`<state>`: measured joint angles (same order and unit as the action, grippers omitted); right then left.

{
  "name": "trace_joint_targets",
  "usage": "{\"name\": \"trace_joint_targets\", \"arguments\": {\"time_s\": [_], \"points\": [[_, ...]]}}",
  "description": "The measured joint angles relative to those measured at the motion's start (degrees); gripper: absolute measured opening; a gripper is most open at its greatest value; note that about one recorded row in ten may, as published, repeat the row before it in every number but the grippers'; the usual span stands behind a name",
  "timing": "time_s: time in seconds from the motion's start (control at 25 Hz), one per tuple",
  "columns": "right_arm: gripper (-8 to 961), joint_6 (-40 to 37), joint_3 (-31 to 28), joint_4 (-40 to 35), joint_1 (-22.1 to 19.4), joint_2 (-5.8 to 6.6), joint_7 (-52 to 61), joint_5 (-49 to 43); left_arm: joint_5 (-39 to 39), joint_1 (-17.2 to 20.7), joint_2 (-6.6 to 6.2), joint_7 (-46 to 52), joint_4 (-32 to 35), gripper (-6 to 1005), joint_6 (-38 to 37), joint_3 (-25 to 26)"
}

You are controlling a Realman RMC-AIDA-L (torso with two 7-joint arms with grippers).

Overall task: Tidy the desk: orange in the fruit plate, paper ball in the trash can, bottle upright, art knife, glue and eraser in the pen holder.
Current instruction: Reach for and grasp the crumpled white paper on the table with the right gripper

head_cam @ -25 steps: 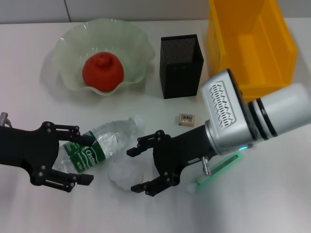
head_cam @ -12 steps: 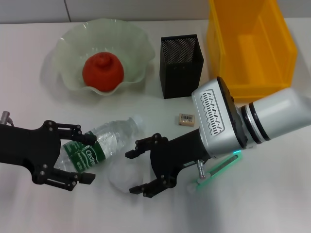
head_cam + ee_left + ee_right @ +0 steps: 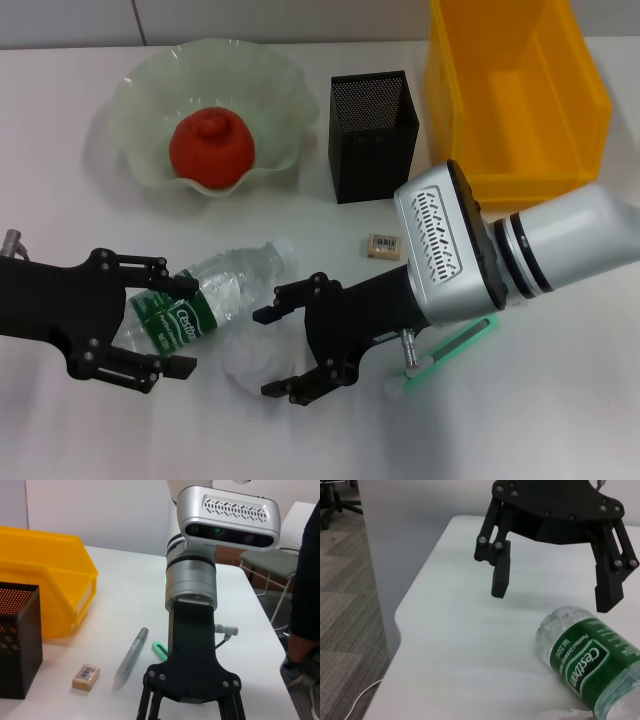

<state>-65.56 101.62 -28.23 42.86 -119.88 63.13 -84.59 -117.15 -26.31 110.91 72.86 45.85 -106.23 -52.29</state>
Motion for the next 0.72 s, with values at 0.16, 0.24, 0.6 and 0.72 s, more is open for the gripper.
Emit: {"name": "trace_joint_targets", "arguments": {"time_s": [0.16, 0.24, 0.6, 0.72], "points": [[717, 0.14, 0.17, 0.02, 0.05, 0.0, 0.11, 0.03, -0.48, -0.1, -0.04, 0.0, -0.18, 827, 0.05, 0.0], [714, 0.54, 0.37, 0.02, 0.08, 0.0, 0.18, 0.04, -0.82, -0.1, -0.12, 0.0, -0.17, 827, 0.1, 0.0], [698, 1.67, 1.7, -0.02, -0.1, 0.0, 0.33, 2.14, -2.09, -0.08, -0.44, 0.0, 0.37, 827, 0.13, 0.09], [634, 2.16, 2.25, -0.06, -0.1, 0.0, 0.33, 2.52, -2.15, -0.06, -0.5, 0.0, 0.38, 827, 0.13, 0.09]]}}
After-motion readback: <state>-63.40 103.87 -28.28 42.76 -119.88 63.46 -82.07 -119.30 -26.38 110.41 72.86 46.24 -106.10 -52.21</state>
